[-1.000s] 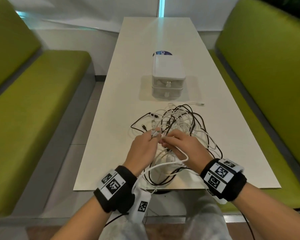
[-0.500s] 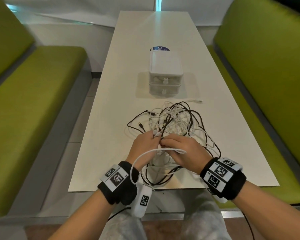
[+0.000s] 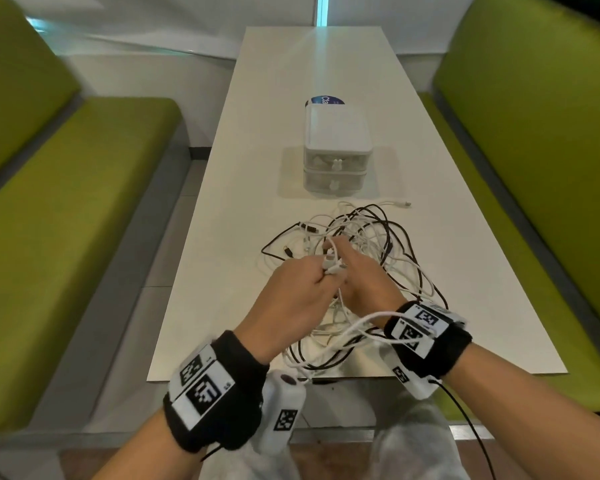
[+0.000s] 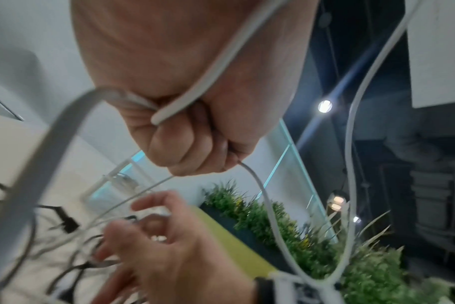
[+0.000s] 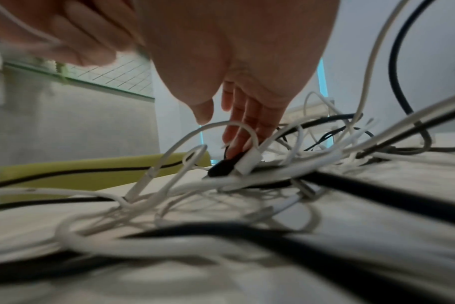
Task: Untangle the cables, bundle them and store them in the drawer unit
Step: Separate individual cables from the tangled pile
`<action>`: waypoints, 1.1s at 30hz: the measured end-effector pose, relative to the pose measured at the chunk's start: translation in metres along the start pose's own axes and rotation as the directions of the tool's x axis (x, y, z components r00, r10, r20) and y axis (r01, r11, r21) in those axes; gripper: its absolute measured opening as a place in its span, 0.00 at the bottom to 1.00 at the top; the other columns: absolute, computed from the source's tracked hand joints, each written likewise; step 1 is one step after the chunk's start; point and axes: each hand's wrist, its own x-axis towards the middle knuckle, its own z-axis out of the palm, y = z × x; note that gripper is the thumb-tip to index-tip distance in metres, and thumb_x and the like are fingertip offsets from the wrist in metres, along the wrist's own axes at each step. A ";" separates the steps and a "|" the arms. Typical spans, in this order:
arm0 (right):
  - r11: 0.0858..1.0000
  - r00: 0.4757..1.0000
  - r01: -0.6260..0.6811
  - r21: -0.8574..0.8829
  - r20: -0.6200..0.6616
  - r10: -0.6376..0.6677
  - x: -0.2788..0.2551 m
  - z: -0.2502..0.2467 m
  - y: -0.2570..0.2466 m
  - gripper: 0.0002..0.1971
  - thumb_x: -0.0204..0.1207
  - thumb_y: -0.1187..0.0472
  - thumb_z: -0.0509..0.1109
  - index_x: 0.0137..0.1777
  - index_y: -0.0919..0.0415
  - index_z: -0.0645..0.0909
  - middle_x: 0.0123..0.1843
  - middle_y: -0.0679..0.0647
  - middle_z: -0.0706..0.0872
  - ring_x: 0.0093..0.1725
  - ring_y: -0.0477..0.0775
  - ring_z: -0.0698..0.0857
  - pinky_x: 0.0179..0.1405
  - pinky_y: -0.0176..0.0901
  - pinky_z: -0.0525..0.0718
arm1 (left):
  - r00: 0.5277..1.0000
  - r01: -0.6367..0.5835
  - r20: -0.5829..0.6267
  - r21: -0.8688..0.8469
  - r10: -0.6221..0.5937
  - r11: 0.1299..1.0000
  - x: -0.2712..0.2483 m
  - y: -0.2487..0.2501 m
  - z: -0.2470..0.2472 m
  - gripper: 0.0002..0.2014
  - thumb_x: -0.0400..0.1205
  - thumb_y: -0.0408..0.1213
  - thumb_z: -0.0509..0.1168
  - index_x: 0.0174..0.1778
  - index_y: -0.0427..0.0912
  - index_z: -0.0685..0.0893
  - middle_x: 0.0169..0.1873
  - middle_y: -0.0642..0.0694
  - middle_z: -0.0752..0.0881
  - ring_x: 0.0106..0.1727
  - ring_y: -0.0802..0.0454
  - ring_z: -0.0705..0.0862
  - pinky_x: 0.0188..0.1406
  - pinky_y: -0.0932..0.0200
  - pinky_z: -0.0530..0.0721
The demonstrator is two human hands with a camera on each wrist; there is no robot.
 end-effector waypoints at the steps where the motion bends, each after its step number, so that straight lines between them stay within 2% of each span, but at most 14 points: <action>1: 0.999 1.000 -0.019 0.027 0.001 0.019 0.002 0.001 0.001 0.15 0.83 0.57 0.60 0.67 0.52 0.64 0.40 0.40 0.77 0.37 0.49 0.81 0.37 0.44 0.78 | 1.000 -0.028 -0.004 -0.022 0.028 0.999 -0.005 0.007 -0.004 0.19 0.86 0.37 0.56 0.27 0.44 0.68 0.22 0.51 0.69 0.27 0.53 0.66 0.29 0.56 0.65; 4: 0.992 0.997 -0.028 0.120 -0.070 0.037 0.007 -0.001 0.004 0.24 0.80 0.56 0.66 0.73 0.52 0.62 0.43 0.39 0.77 0.33 0.40 0.81 0.32 0.38 0.76 | 0.997 -0.068 -0.033 0.012 0.069 0.998 -0.009 0.012 -0.013 0.17 0.86 0.36 0.57 0.29 0.45 0.71 0.24 0.48 0.77 0.28 0.50 0.73 0.32 0.53 0.69; 7: 0.970 0.992 0.036 0.242 -0.127 -0.005 0.005 -0.008 0.002 0.31 0.76 0.55 0.71 0.76 0.49 0.61 0.46 0.40 0.80 0.28 0.43 0.83 0.33 0.40 0.83 | 0.997 -0.070 -0.010 0.140 0.072 0.988 -0.005 0.000 -0.022 0.15 0.85 0.41 0.55 0.31 0.47 0.74 0.29 0.47 0.83 0.32 0.49 0.79 0.35 0.50 0.75; 10: 0.960 0.987 0.100 0.261 -0.146 -0.063 0.005 -0.014 -0.005 0.31 0.76 0.61 0.71 0.77 0.44 0.65 0.45 0.39 0.81 0.29 0.44 0.83 0.34 0.35 0.82 | 0.984 -0.175 0.033 0.076 0.173 0.982 -0.006 0.002 -0.027 0.16 0.85 0.44 0.54 0.32 0.44 0.73 0.28 0.45 0.83 0.30 0.47 0.79 0.34 0.46 0.76; 12: 0.971 0.986 0.102 0.217 -0.148 -0.071 0.007 -0.016 -0.009 0.23 0.76 0.63 0.71 0.69 0.46 0.76 0.43 0.39 0.82 0.35 0.49 0.85 0.40 0.42 0.85 | 0.959 -0.277 0.048 -0.068 0.281 0.958 -0.010 0.010 -0.028 0.16 0.84 0.43 0.55 0.31 0.40 0.71 0.24 0.50 0.77 0.27 0.51 0.73 0.29 0.51 0.72; 14: 0.967 0.986 0.090 0.238 -0.159 -0.052 0.009 -0.019 -0.012 0.05 0.78 0.63 0.68 0.49 0.53 0.83 0.41 0.45 0.86 0.38 0.54 0.87 0.44 0.54 0.85 | 0.948 -0.306 0.032 -0.198 0.318 0.931 -0.014 0.014 -0.032 0.15 0.82 0.42 0.57 0.29 0.43 0.68 0.24 0.53 0.69 0.27 0.54 0.66 0.28 0.57 0.67; 15: 0.957 0.986 0.066 0.282 -0.167 -0.019 0.008 -0.021 -0.014 0.06 0.80 0.62 0.66 0.42 0.54 0.82 0.39 0.50 0.87 0.35 0.56 0.87 0.41 0.57 0.85 | 0.951 -0.293 0.029 -0.230 0.308 0.928 -0.015 0.014 -0.033 0.16 0.82 0.41 0.58 0.28 0.44 0.67 0.24 0.52 0.68 0.28 0.54 0.65 0.29 0.56 0.66; 17: 0.933 0.987 0.033 0.357 -0.161 0.026 0.008 -0.029 -0.016 0.12 0.84 0.58 0.63 0.40 0.59 0.82 0.36 0.53 0.86 0.27 0.57 0.87 0.28 0.55 0.85 | 0.968 -0.220 0.054 -0.294 0.246 0.930 -0.018 0.009 -0.036 0.17 0.82 0.39 0.61 0.28 0.40 0.67 0.25 0.46 0.67 0.29 0.50 0.66 0.30 0.53 0.66; 20: 0.905 0.999 0.008 0.425 -0.044 0.012 0.008 -0.041 -0.014 0.13 0.86 0.56 0.61 0.41 0.61 0.79 0.36 0.52 0.86 0.24 0.58 0.86 0.20 0.44 0.78 | 0.992 -0.064 0.076 -0.420 0.105 0.905 -0.019 -0.003 -0.036 0.17 0.86 0.29 0.59 0.31 0.24 0.73 0.22 0.54 0.70 0.25 0.59 0.68 0.29 0.70 0.67; 22: 0.866 0.998 -0.032 0.499 0.055 0.006 0.008 -0.046 -0.014 0.10 0.84 0.57 0.63 0.42 0.61 0.77 0.36 0.56 0.89 0.25 0.59 0.84 0.21 0.43 0.77 | 0.999 -0.010 0.040 -0.426 0.030 0.905 -0.014 -0.015 -0.032 0.16 0.86 0.29 0.57 0.36 0.21 0.77 0.21 0.56 0.70 0.23 0.62 0.66 0.25 0.73 0.64; 25: 0.886 0.998 0.024 0.463 0.034 -0.045 0.007 -0.051 -0.013 0.09 0.82 0.57 0.68 0.43 0.62 0.80 0.34 0.56 0.89 0.24 0.51 0.80 0.24 0.38 0.76 | 0.997 0.029 -0.060 -0.306 -0.050 0.952 0.000 -0.036 -0.022 0.12 0.87 0.38 0.58 0.43 0.43 0.86 0.24 0.57 0.72 0.28 0.58 0.69 0.31 0.61 0.67; 27: 0.898 0.998 0.067 0.434 -0.015 -0.067 0.006 -0.052 -0.015 0.09 0.82 0.58 0.68 0.43 0.63 0.82 0.33 0.56 0.89 0.22 0.45 0.78 0.25 0.33 0.75 | 0.992 0.043 -0.104 -0.236 -0.070 0.971 0.008 -0.040 -0.016 0.10 0.87 0.43 0.57 0.50 0.54 0.85 0.29 0.58 0.79 0.34 0.56 0.76 0.39 0.53 0.76; 30: 0.829 0.997 0.074 0.554 -0.055 -0.053 0.005 -0.051 -0.017 0.10 0.83 0.61 0.67 0.44 0.68 0.82 0.35 0.63 0.89 0.22 0.53 0.78 0.23 0.41 0.77 | 0.997 0.030 -0.074 -0.113 -0.038 0.993 0.021 -0.031 -0.013 0.12 0.88 0.46 0.56 0.59 0.53 0.83 0.44 0.56 0.86 0.46 0.55 0.82 0.51 0.52 0.80; 33: 0.764 0.992 0.111 0.636 -0.115 -0.048 0.005 -0.055 -0.016 0.10 0.83 0.65 0.66 0.43 0.73 0.79 0.36 0.72 0.84 0.22 0.58 0.78 0.23 0.48 0.77 | 0.999 -0.012 0.031 0.009 0.012 1.000 0.030 -0.024 -0.011 0.13 0.88 0.49 0.56 0.48 0.52 0.84 0.43 0.49 0.87 0.46 0.51 0.83 0.48 0.48 0.80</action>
